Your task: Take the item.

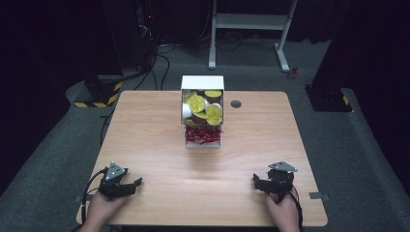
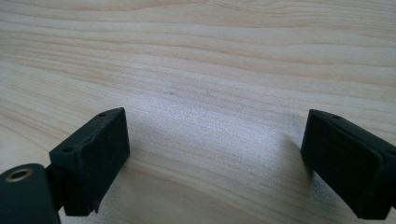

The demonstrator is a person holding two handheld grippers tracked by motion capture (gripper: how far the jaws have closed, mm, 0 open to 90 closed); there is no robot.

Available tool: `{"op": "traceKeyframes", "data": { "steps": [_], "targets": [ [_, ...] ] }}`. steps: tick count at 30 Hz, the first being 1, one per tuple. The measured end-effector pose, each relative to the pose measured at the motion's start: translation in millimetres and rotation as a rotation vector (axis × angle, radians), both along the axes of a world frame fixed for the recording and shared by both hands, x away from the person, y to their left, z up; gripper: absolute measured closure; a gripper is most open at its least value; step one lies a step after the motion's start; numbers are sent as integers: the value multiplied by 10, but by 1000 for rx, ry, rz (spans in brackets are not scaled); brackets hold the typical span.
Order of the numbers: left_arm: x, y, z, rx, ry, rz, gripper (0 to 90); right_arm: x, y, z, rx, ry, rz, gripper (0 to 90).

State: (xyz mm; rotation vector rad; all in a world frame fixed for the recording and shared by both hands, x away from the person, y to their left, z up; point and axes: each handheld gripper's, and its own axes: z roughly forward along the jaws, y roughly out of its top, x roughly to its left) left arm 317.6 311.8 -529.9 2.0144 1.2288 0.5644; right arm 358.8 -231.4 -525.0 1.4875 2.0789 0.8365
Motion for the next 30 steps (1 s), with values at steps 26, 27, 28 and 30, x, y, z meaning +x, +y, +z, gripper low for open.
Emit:
{"op": "traceKeyframes", "data": {
  "steps": [26,27,28,30],
  "targets": [
    [-1,17,0,7,1,2,241,-10,-5,-1,-2,-2,6,80],
    [-1,16,0,7,1,2,241,-10,-5,0,-2,-2,6,80],
    [-1,16,1,8,0,2,241,-10,-5,0,-2,-2,5,80],
    [-1,15,1,8,0,0,241,-10,-5,0,-2,-2,5,80]
  ]
}}
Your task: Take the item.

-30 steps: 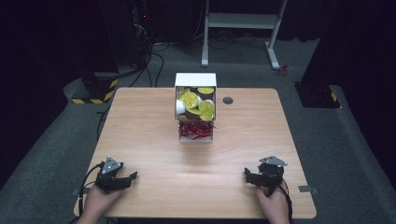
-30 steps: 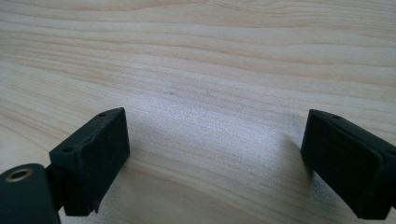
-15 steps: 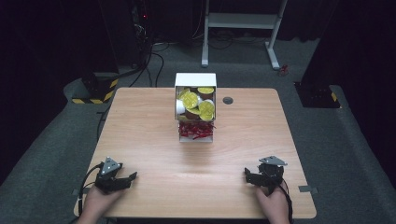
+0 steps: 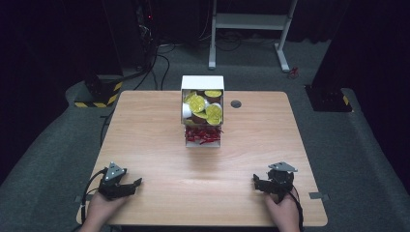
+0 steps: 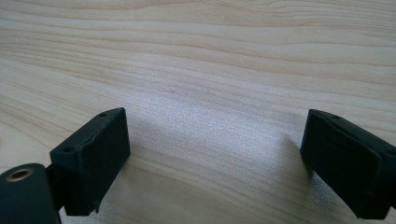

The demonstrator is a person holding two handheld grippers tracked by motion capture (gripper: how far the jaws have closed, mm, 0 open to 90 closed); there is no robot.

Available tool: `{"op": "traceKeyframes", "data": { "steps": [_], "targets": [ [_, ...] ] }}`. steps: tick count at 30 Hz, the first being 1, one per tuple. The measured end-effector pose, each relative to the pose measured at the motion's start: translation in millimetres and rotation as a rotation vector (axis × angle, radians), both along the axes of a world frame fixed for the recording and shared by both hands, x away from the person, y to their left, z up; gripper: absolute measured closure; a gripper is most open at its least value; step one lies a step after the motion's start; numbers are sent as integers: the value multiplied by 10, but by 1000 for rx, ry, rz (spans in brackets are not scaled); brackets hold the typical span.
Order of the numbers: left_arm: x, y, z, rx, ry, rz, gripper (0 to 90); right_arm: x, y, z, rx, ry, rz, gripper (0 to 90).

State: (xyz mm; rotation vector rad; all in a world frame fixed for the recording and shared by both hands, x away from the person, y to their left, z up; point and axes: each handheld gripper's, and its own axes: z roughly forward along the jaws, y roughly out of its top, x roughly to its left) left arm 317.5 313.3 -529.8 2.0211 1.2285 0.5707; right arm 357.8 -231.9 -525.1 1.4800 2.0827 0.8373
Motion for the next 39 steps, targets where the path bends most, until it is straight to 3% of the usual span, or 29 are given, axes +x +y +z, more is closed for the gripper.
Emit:
{"op": "traceKeyframes", "data": {
  "steps": [10,12,19,26,33,39],
  "targets": [
    [2,1,18,-1,13,0,277,0,0,0,0,0,0,80],
    [-2,5,34,9,-1,1,278,1,0,0,0,0,1,80],
    [-22,12,65,-50,6,5,280,1,0,0,0,0,0,80],
    [-47,-34,130,-109,-22,-14,287,1,0,0,1,0,0,80],
    [-52,-97,171,-122,-52,-22,287,1,0,0,1,0,0,80],
    [-27,-201,273,-96,-61,-49,290,1,0,0,1,0,0,80]
  ]
}}
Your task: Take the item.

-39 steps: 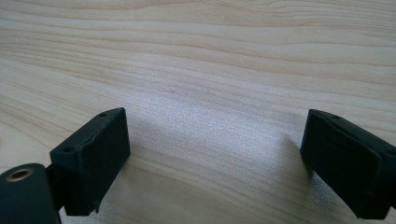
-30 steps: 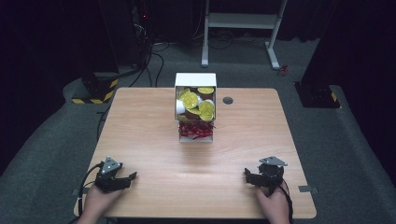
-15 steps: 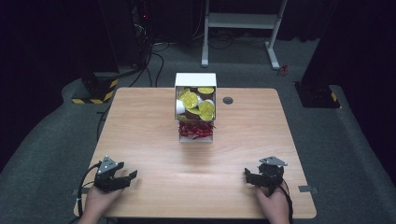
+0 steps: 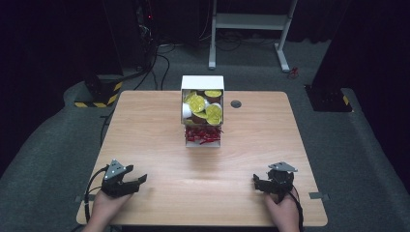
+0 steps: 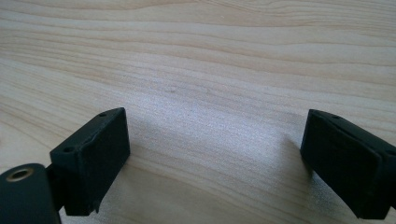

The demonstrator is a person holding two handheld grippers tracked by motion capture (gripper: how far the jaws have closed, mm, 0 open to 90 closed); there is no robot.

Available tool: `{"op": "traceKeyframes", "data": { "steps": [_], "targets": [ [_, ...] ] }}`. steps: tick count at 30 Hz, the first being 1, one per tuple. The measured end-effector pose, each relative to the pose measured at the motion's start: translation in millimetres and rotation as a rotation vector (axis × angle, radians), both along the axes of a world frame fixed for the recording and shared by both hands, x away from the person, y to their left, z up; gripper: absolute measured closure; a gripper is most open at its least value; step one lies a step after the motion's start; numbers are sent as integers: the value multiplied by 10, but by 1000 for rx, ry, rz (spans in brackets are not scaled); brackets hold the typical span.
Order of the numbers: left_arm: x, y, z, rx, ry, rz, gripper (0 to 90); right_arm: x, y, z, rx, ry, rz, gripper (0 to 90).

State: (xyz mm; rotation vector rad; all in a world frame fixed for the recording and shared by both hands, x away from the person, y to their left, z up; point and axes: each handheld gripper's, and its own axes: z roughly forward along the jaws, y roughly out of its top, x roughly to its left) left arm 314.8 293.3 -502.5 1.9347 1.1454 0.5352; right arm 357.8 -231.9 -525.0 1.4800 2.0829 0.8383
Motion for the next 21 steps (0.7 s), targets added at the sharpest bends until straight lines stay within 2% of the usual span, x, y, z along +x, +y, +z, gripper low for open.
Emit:
{"op": "traceKeyframes", "data": {
  "steps": [6,9,21],
  "targets": [
    [60,-51,93,24,0,-2,295,0,0,0,0,0,0,80],
    [79,-125,156,-1,-1,9,294,2,-1,0,0,0,2,79],
    [122,-373,294,-30,-31,34,295,1,-1,0,0,0,2,79]
  ]
}}
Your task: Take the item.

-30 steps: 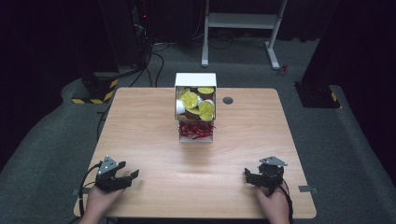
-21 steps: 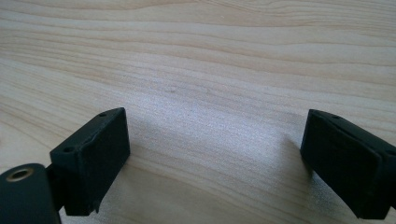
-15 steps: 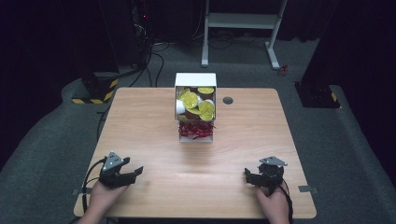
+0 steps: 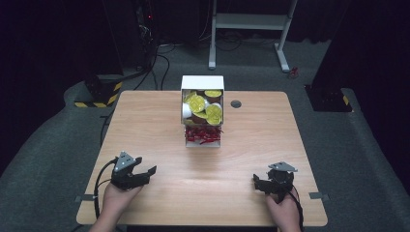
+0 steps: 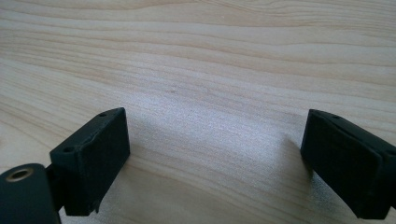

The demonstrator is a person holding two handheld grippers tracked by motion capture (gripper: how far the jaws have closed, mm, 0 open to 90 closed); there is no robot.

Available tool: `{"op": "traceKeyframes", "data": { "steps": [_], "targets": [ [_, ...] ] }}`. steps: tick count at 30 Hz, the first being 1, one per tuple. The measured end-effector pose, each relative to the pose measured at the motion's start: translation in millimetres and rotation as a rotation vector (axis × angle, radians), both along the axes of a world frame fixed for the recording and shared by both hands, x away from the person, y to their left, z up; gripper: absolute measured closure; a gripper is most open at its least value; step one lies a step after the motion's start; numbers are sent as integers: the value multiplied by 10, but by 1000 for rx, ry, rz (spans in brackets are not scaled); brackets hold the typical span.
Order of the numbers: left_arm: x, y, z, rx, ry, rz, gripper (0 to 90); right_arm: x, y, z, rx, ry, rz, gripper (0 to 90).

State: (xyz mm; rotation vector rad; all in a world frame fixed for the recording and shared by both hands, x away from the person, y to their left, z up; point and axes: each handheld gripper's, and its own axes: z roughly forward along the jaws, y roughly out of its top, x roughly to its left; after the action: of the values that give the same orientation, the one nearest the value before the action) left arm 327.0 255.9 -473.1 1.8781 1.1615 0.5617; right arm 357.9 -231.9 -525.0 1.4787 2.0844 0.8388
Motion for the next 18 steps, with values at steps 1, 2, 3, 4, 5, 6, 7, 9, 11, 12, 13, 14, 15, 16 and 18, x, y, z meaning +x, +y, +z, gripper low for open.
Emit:
{"op": "traceKeyframes", "data": {
  "steps": [1,2,3,4,5,6,7,9,11,12,13,14,15,16,18],
  "targets": [
    [0,-16,13,-3,-6,1,295,-3,-1,0,-2,-1,2,79],
    [0,-37,37,-8,-13,-3,295,-3,-1,0,-2,-1,2,79],
    [-3,-62,52,-19,-14,-1,294,-3,-1,0,-1,0,1,79],
    [-1,-96,85,-10,-21,-6,293,0,1,0,0,1,3,77],
    [-1,-96,85,-10,-21,-6,293,1,1,0,0,1,3,77],
    [2,-134,131,0,-33,-21,294,1,1,0,0,1,4,77],
    [6,-145,155,5,-40,-27,293,1,1,0,0,2,3,77],
    [23,-161,192,2,-47,-37,293,0,-1,0,0,1,5,77],
    [34,-166,206,0,-49,-39,294,1,-2,0,0,1,6,77],
    [61,-174,225,0,-56,-46,294,2,-3,0,0,1,9,77],
    [74,-180,227,-8,-57,-48,294,3,-4,0,1,2,10,77],
    [94,-183,226,-10,-56,-51,295,3,-3,1,2,3,10,77],
    [94,-183,226,-10,-56,-51,295,4,-5,2,-1,3,13,77],
    [110,-190,224,-9,-58,-51,295,4,-5,2,-1,3,13,77],
    [156,-220,218,-16,-58,-60,295,7,-7,2,-3,2,17,77]
  ]
}}
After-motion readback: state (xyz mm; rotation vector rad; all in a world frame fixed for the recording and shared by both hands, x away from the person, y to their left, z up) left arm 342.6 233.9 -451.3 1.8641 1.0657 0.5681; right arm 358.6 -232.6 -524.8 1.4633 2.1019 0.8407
